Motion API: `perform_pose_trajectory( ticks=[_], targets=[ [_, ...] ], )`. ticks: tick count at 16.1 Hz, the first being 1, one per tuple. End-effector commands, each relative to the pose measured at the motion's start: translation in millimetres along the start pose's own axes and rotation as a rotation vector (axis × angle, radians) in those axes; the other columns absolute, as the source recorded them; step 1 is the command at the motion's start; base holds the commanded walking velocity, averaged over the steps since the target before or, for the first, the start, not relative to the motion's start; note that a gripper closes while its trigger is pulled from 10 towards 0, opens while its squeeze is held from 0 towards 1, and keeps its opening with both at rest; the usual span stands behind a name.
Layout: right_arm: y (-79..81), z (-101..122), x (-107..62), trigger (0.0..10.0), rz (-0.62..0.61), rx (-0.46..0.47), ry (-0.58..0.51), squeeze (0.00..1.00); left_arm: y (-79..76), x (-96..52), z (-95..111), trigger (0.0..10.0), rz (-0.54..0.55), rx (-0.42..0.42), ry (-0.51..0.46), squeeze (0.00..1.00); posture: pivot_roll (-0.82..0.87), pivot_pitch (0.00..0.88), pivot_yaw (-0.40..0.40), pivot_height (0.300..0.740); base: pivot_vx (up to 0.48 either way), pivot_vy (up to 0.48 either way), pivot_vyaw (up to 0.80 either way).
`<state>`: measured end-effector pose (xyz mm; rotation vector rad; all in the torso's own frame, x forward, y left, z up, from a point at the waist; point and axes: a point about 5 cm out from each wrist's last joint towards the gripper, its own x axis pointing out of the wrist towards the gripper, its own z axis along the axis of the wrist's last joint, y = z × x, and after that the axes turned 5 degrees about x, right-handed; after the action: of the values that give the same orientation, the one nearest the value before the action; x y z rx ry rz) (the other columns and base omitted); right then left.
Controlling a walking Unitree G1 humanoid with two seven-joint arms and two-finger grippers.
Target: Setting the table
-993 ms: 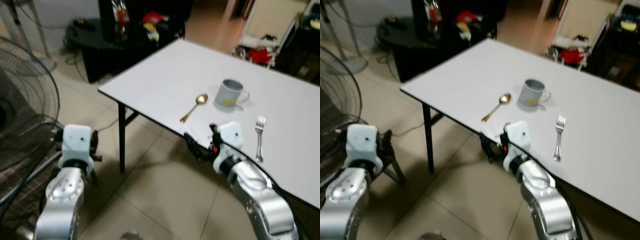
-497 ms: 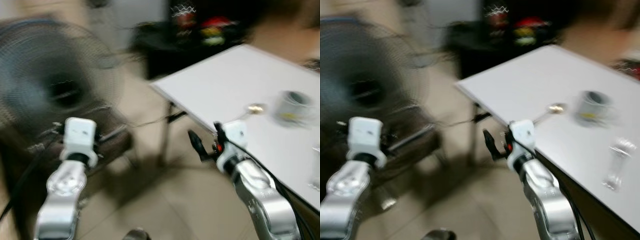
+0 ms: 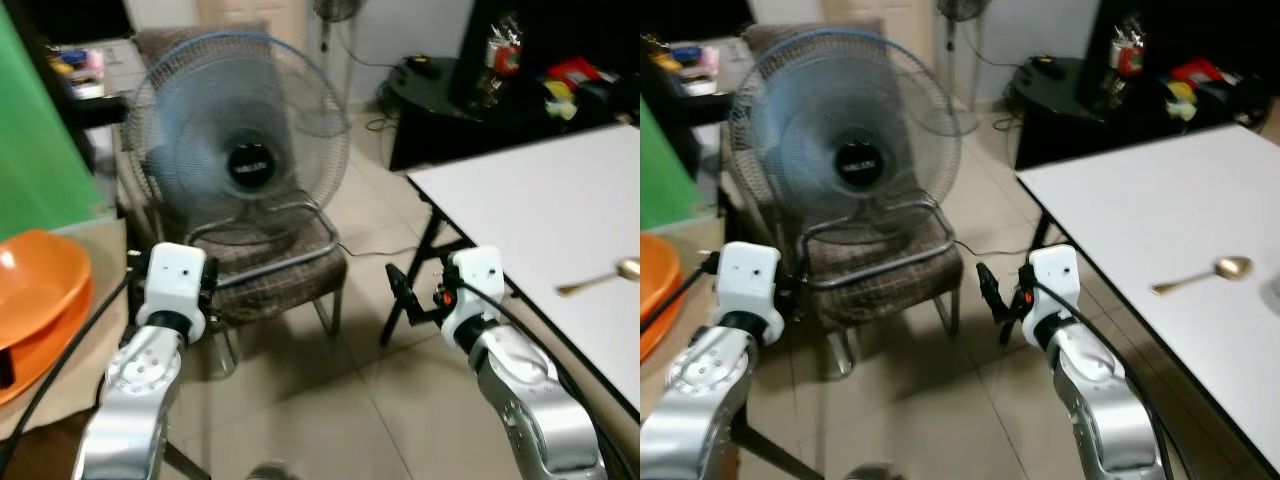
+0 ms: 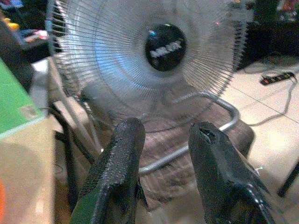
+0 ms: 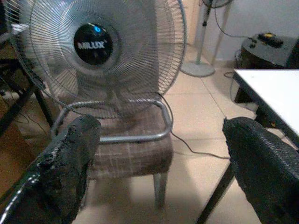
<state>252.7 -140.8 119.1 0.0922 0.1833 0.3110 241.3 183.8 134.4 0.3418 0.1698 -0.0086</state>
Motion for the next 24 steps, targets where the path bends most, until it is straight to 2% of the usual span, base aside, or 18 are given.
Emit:
perform_pose_trajectory(
  ticks=[1, 4, 6, 11, 14, 17, 24],
  targets=[
    [3.4, 3.4, 2.3, 10.0, 0.028, 0.002, -0.004, 1.0, 3.6, -5.4, -3.3, 10.0, 0.007, 0.008, 0.022, 0.0, 0.15, 0.0, -0.024, 0.74, 0.0, 0.0, 0.8],
    [5.8, 1.0, 2.8, 10.0, 0.066, 0.004, 0.007, 1.0, 9.2, -9.9, -1.1, 10.0, 0.047, -0.005, 0.008, 0.0, 0.17, 0.0, -0.03, 0.74, 0.0, 0.0, 0.8],
    [6.5, 4.8, 4.2, 10.0, 0.064, 0.014, -0.006, 1.0, 9.6, -6.4, 6.1, 10.0, 0.032, 0.007, -0.031, 0.0, 0.16, 0.0, -0.028, 0.74, 0.0, 0.0, 0.8],
    [9.8, 5.6, 6.8, 10.0, 0.088, 0.011, -0.004, 1.0, 5.0, -10.8, 5.8, 10.0, 0.023, -0.01, -0.032, 0.0, 0.17, 0.0, -0.035, 0.74, 0.0, 0.0, 0.8],
    [11.2, 0.5, 7.4, 10.0, 0.105, 0.004, 0.008, 1.0, 9.2, -12.3, 4.1, 10.0, 0.016, -0.006, -0.033, 0.0, 0.19, 0.0, -0.042, 0.74, 0.0, 0.0, 0.8],
    [9.7, 7.5, 10.9, 10.0, 0.094, 0.011, -0.024, 1.0, 13.1, -9.6, 9.6, 10.0, 0.013, 0.003, -0.062, 0.0, 0.19, 0.0, -0.045, 0.74, 0.0, 0.0, 0.8],
    [11.9, 4.0, 14.0, 10.0, 0.09, 0.022, -0.031, 1.0, 11.7, -5.7, 15.5, 10.0, -0.047, 0.059, -0.084, 0.0, 0.2, 0.0, -0.031, 0.74, 0.271, 0.0, 0.8]
  ],
)
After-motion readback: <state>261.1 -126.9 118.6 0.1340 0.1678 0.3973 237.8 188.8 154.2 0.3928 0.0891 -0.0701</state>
